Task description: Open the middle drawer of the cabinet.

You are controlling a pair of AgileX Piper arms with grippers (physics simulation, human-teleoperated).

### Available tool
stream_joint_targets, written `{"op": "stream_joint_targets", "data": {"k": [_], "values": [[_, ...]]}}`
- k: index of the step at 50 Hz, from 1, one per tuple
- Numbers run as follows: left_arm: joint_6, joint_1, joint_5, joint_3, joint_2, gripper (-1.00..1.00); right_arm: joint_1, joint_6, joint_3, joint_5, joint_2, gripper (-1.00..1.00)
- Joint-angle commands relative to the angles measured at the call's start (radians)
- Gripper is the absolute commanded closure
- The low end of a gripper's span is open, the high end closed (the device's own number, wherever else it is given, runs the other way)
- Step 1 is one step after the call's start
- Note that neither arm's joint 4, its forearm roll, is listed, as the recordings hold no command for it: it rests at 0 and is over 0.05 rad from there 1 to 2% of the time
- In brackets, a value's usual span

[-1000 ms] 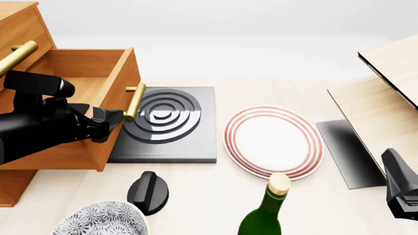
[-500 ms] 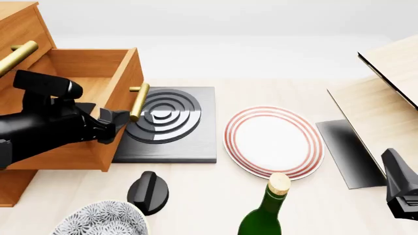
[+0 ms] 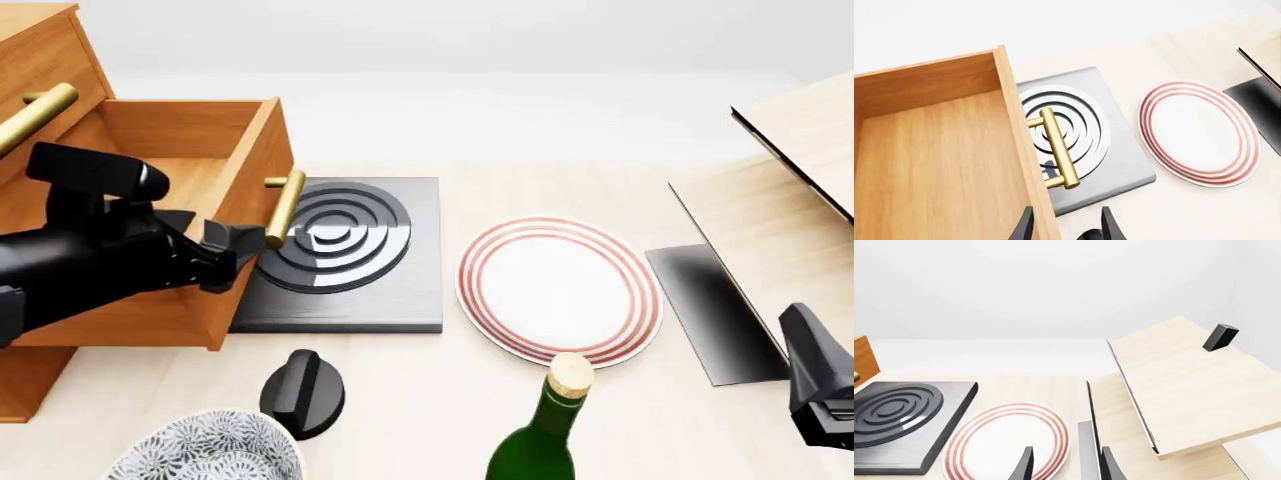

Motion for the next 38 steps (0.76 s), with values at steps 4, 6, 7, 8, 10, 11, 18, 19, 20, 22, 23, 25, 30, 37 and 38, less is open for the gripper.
{"op": "stream_joint_targets", "data": {"k": [4, 6, 7, 8, 10, 11, 18, 19, 20, 22, 23, 25, 30, 37, 38], "values": [[0.062, -0.034, 0.056, 0.021, -0.066, -1.0, 0.002, 0.001, 0.0, -0.005, 0.001, -1.0], [0.069, -0.034, 0.068, 0.017, -0.084, -1.0, 0.002, 0.001, 0.0, -0.005, 0.001, -1.0], [0.068, -0.034, 0.078, 0.013, -0.092, -1.0, 0.002, 0.001, 0.0, -0.005, 0.001, -1.0], [0.071, -0.033, 0.084, 0.011, -0.101, -1.0, 0.002, 0.001, 0.0, -0.005, 0.001, -1.0], [0.075, -0.035, 0.096, 0.008, -0.116, -1.0, 0.002, 0.001, 0.0, -0.005, 0.001, -1.0], [0.078, -0.037, 0.099, 0.007, -0.123, -1.0, 0.002, 0.001, 0.0, -0.005, 0.001, -1.0], [0.087, -0.044, 0.129, -0.009, -0.16, -1.0, 0.002, 0.001, 0.0, -0.005, 0.001, -1.0], [0.093, -0.041, 0.133, -0.01, -0.171, -1.0, 0.002, 0.001, 0.0, -0.005, 0.001, -1.0], [0.089, -0.04, 0.137, -0.012, -0.171, -1.0, 0.002, 0.001, 0.0, -0.005, 0.001, -1.0], [0.092, -0.04, 0.141, -0.013, -0.182, -1.0, 0.002, 0.001, 0.0, -0.005, 0.001, -1.0], [0.091, -0.037, 0.143, -0.012, -0.184, -1.0, 0.002, 0.001, 0.0, -0.005, 0.001, -1.0], [0.091, -0.039, 0.145, -0.013, -0.19, -1.0, 0.002, 0.001, 0.0, -0.005, 0.001, -1.0], [0.083, -0.041, 0.156, -0.02, -0.207, -1.0, 0.002, 0.001, 0.0, -0.005, 0.001, -1.0], [0.09, -0.044, 0.167, -0.024, -0.235, -1.0, 0.002, 0.001, 0.0, -0.005, 0.001, -1.0], [0.092, -0.044, 0.169, -0.024, -0.239, -1.0, 0.002, 0.002, 0.0, -0.005, 0.001, -1.0]]}}
